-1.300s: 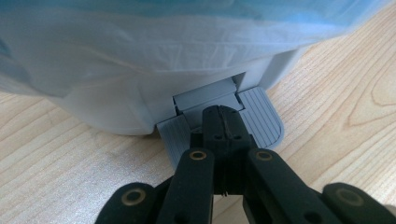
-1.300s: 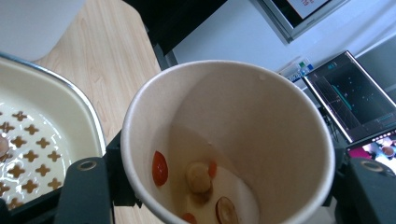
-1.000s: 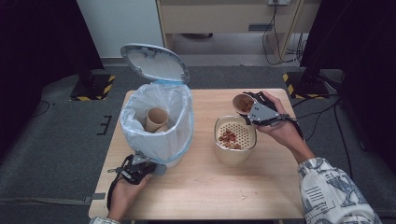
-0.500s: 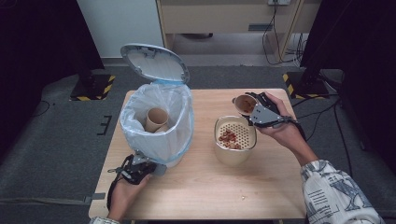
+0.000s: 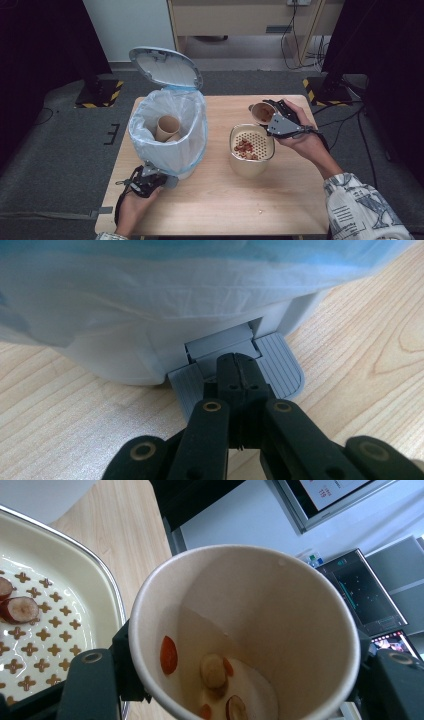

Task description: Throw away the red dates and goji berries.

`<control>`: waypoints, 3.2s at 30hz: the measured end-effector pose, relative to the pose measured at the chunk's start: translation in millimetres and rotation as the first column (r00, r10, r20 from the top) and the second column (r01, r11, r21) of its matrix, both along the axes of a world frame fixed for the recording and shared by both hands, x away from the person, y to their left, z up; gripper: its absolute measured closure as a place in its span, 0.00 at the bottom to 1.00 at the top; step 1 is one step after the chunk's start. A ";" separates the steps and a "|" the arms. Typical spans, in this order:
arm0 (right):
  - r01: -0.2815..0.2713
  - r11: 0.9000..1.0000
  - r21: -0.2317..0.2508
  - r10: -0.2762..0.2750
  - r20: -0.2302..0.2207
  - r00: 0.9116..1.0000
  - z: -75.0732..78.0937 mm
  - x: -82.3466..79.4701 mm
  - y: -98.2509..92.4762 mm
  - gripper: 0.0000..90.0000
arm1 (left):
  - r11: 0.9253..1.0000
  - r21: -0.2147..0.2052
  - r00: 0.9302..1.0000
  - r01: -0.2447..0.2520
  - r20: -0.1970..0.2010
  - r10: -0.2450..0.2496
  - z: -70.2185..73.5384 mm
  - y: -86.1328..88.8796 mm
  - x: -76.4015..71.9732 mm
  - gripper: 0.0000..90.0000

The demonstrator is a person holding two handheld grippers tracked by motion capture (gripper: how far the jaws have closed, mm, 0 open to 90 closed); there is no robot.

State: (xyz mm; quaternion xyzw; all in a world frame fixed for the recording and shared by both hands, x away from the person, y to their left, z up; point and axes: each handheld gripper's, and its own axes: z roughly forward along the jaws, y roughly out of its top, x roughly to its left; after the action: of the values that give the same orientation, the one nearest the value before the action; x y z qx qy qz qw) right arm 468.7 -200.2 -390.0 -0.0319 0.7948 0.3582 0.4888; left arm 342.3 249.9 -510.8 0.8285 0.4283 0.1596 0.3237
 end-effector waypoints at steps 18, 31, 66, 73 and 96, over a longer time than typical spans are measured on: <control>0.001 1.000 -0.023 0.000 0.029 1.000 16.6 -3.4 0.0 0.35 | 1.000 0.001 1.000 0.001 0.000 -0.001 0.0 0.0 0.0 1.00; 0.007 0.999 -0.039 -0.005 0.045 0.999 26.4 -5.3 -0.4 0.35 | 1.000 0.002 1.000 0.002 0.000 -0.002 0.1 -0.2 -0.1 1.00; -0.021 0.982 -0.190 0.042 0.106 0.993 11.0 -16.4 10.3 0.34 | 1.000 0.001 1.000 0.001 0.000 -0.001 0.0 0.1 0.0 1.00; -0.020 0.978 -0.209 0.044 0.115 0.992 7.9 -19.3 10.5 0.34 | 1.000 0.000 1.000 0.001 0.000 -0.001 0.0 0.1 0.0 1.00; -0.018 0.966 -0.256 0.056 0.142 0.988 5.8 -24.7 13.2 0.34 | 1.000 0.000 1.000 0.001 0.000 -0.001 0.0 0.0 0.0 1.00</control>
State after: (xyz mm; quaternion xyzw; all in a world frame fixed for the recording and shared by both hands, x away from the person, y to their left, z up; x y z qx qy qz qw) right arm 444.0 -186.9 -384.2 -0.1357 0.7949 0.2591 0.5316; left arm 342.3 249.9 -510.8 0.8287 0.4279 0.1596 0.3235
